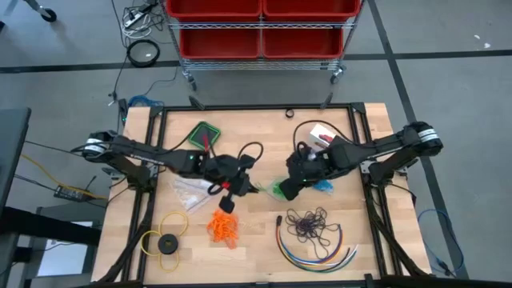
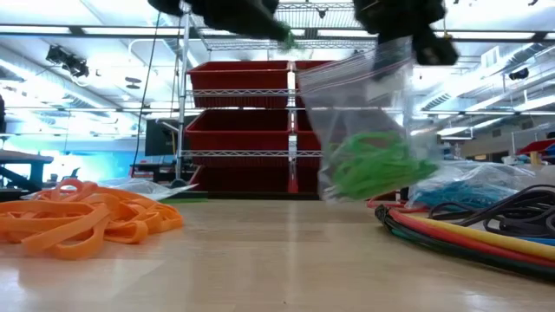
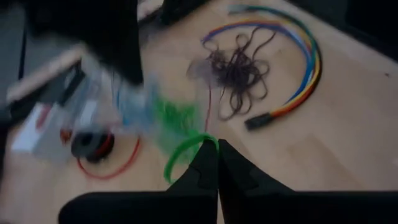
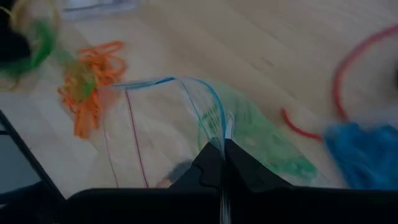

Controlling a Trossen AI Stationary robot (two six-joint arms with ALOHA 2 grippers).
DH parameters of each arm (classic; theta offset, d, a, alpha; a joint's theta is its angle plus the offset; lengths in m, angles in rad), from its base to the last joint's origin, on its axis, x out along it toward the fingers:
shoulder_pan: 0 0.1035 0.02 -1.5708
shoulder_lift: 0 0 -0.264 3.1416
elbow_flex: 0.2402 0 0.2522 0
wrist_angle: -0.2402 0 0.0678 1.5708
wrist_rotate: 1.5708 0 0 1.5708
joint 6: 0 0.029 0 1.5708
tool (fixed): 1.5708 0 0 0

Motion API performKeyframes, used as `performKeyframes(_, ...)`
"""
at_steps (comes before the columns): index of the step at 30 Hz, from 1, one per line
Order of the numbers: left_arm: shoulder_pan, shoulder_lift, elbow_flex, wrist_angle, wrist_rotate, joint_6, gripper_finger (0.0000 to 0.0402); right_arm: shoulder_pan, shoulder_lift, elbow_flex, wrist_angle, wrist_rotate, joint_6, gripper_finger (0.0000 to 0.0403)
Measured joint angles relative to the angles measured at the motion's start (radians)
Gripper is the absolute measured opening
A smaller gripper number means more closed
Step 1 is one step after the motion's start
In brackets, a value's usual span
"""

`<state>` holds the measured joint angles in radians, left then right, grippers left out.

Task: Sort rubber bands
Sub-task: Put the green rubber band into the transparent zip bag, then close the transparent zip bag

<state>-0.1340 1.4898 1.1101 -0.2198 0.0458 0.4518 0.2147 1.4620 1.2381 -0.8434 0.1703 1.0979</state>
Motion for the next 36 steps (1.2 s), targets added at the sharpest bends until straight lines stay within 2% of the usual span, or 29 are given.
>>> performKeyframes(5, -0.038, 0.023, 0.002, 0.046, -0.063, 0.020, 0.0001, -0.041, 0.065, 0.000, 0.141, -0.056, -0.063, 0.0000)
performKeyframes(11, -0.042, 0.060, 0.003, 0.055, -0.138, 0.043, 0.0002, -0.070, 0.129, 0.000, 0.217, -0.126, -0.091, 0.0000)
performKeyframes(18, -0.037, 0.107, 0.003, 0.029, -0.132, 0.044, 0.0021, -0.074, 0.143, 0.000, 0.265, -0.138, -0.107, 0.0000)
performKeyframes(22, -0.036, 0.110, 0.003, 0.030, -0.142, 0.046, 0.0063, -0.074, 0.136, 0.000, 0.287, -0.138, -0.107, 0.0000)
performKeyframes(30, -0.036, 0.107, 0.004, 0.013, -0.157, 0.044, 0.0187, -0.074, 0.136, 0.000, 0.290, -0.139, -0.107, 0.0000)
performKeyframes(36, -0.036, 0.054, 0.004, -0.052, -0.206, 0.041, 0.0231, -0.074, 0.136, 0.000, 0.288, -0.140, -0.112, 0.0000)
